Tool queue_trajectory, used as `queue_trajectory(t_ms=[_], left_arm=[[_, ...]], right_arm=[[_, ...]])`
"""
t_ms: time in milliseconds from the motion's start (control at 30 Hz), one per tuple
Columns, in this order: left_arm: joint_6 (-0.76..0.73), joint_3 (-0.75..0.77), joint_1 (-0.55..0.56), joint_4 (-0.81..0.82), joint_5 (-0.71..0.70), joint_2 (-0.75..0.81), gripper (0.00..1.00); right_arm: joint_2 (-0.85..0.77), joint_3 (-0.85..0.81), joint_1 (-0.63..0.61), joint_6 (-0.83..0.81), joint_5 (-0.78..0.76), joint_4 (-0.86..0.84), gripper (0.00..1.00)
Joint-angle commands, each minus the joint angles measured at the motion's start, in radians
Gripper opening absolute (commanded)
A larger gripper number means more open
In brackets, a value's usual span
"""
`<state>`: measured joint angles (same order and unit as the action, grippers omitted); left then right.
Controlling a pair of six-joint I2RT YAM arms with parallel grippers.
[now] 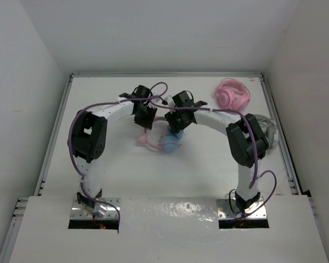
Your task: Wrap the headphones
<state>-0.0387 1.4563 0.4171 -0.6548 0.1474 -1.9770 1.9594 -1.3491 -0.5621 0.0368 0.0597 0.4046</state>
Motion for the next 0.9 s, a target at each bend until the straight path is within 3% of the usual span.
queue_trajectory(t_ms=[0, 167, 367, 700, 867], left_arm=[[0.005, 0.062, 0.008, 0.030, 0.095, 0.007, 0.39], [0.007, 0.102, 0.005, 0.030, 0.096, 0.013, 0.64], [0.016, 0.185, 0.003, 0.021, 0.093, 0.021, 0.80], [0.030, 0.286, -0.072, -0.017, 0.107, 0.015, 0.86], [0.020, 0.288, -0.119, -0.025, 0.095, 0.027, 0.86]], right_arm=[[-0.034, -0.001, 0.005, 0.077, -0.050, -0.016, 0.00], [-0.050, 0.024, 0.007, 0.159, -0.141, -0.010, 0.00], [-0.088, 0.056, 0.025, 0.244, -0.190, -0.004, 0.00], [-0.131, 0.071, 0.155, 0.376, -0.186, 0.007, 0.00], [-0.093, -0.016, 0.237, 0.434, -0.181, 0.045, 0.00]])
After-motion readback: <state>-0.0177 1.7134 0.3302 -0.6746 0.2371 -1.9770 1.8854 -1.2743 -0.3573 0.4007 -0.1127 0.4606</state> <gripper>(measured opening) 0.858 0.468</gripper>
